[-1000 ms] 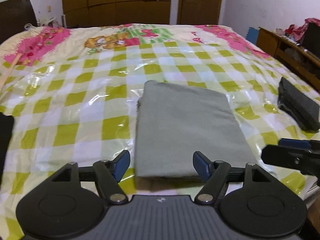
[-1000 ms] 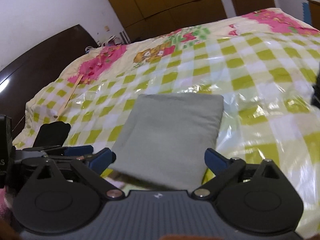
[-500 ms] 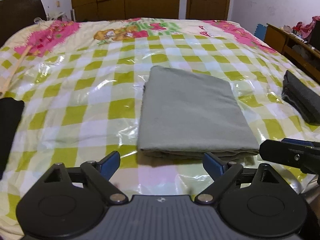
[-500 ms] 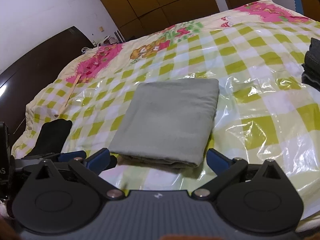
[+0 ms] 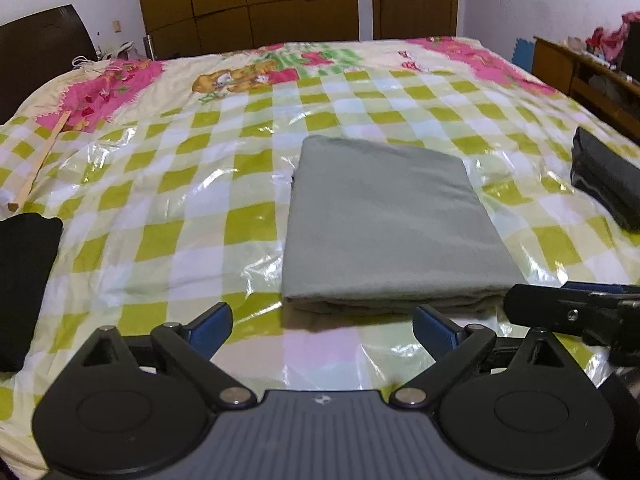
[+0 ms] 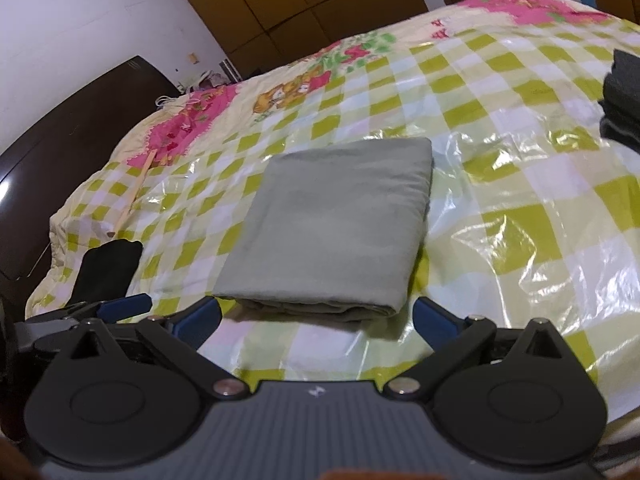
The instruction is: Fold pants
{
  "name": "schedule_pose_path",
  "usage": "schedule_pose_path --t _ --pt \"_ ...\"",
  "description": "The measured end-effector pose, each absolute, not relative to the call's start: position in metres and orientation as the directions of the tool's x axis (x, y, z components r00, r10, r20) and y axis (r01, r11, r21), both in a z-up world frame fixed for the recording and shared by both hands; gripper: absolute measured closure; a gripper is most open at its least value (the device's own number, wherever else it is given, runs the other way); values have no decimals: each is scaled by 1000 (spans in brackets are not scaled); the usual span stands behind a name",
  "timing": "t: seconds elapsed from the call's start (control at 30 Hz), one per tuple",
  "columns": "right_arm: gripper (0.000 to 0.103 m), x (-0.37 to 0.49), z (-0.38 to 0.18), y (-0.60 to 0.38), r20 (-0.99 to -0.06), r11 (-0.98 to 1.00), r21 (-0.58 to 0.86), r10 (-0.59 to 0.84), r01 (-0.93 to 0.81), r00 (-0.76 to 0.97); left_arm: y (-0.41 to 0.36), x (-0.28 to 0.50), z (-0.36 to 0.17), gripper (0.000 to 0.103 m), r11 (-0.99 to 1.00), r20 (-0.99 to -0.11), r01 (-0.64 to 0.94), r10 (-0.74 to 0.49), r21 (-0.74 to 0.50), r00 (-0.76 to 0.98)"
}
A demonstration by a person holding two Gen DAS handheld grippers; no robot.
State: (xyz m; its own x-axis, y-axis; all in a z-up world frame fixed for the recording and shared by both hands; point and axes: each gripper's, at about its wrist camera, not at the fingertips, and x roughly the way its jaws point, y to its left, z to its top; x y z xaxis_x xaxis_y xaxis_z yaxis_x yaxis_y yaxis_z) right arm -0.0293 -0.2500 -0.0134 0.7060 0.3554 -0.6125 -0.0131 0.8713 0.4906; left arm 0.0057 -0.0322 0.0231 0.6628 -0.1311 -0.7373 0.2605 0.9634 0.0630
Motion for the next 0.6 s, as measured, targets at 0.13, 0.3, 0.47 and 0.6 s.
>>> schedule_pose_path --t 0.13,0.3,0.47,0.6 --pt "1 -30 -18 -246 -626 877 480 357 -18 693 -34 7 17 0 961 -761 274 -145 44 632" --pt "1 -29 -24 -245 -640 873 487 361 -6 678 -34 8 11 0 960 -774 278 -155 28 614" --pt "1 -29 -28 -244 -651 871 491 361 8 668 -31 10 7 0 961 -781 276 -171 2 601" --pt "1 -28 -30 -245 -655 870 493 358 17 666 -30 10 5 0 962 -782 272 -171 -2 599"
